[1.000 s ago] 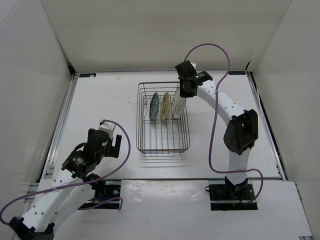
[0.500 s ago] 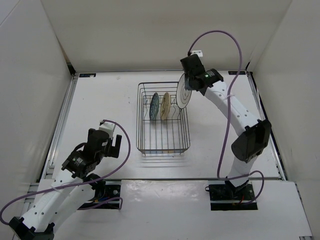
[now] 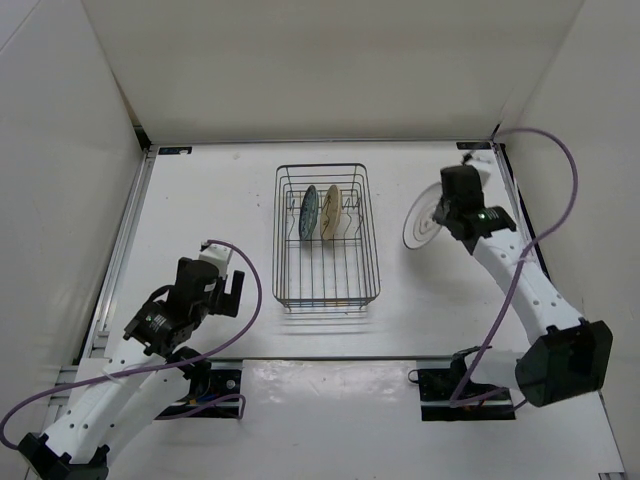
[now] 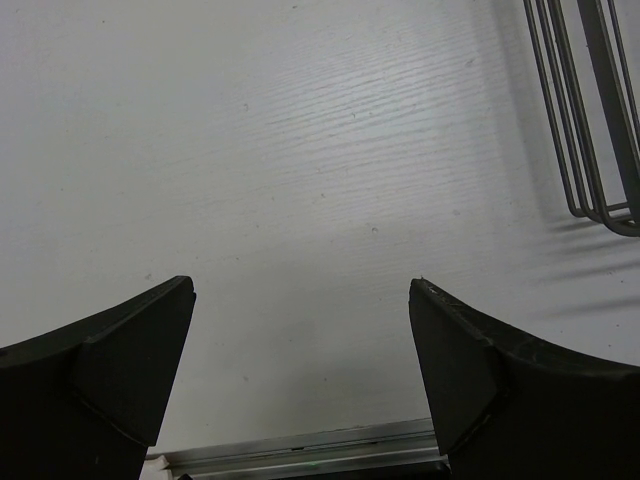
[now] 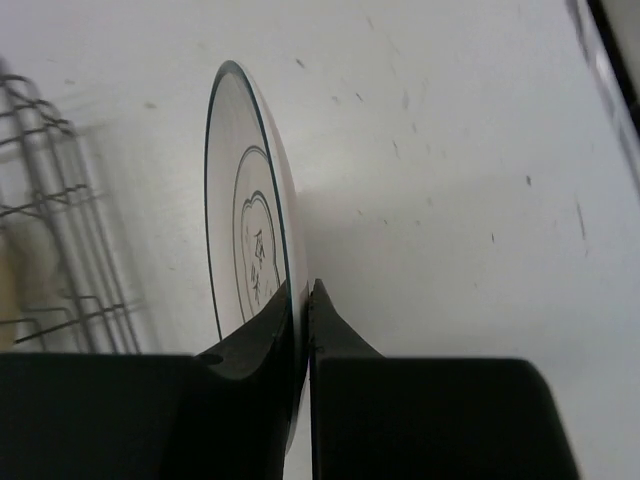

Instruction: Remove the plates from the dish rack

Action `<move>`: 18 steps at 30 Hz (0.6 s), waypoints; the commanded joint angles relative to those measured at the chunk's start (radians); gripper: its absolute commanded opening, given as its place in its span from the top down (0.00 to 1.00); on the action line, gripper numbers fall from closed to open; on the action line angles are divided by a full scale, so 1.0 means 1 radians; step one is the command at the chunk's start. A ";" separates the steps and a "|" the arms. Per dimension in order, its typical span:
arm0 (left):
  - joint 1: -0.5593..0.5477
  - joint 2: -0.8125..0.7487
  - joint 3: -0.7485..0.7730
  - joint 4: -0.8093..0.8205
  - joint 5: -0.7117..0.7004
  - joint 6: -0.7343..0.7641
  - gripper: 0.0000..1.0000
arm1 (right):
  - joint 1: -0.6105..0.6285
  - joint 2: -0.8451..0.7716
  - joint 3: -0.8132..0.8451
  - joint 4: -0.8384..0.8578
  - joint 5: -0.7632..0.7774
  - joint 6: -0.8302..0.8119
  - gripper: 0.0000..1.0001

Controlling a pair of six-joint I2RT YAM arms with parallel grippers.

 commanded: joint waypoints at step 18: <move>0.003 -0.021 0.003 0.006 0.083 0.000 0.01 | -0.468 -0.003 -0.588 0.344 -0.601 0.313 0.85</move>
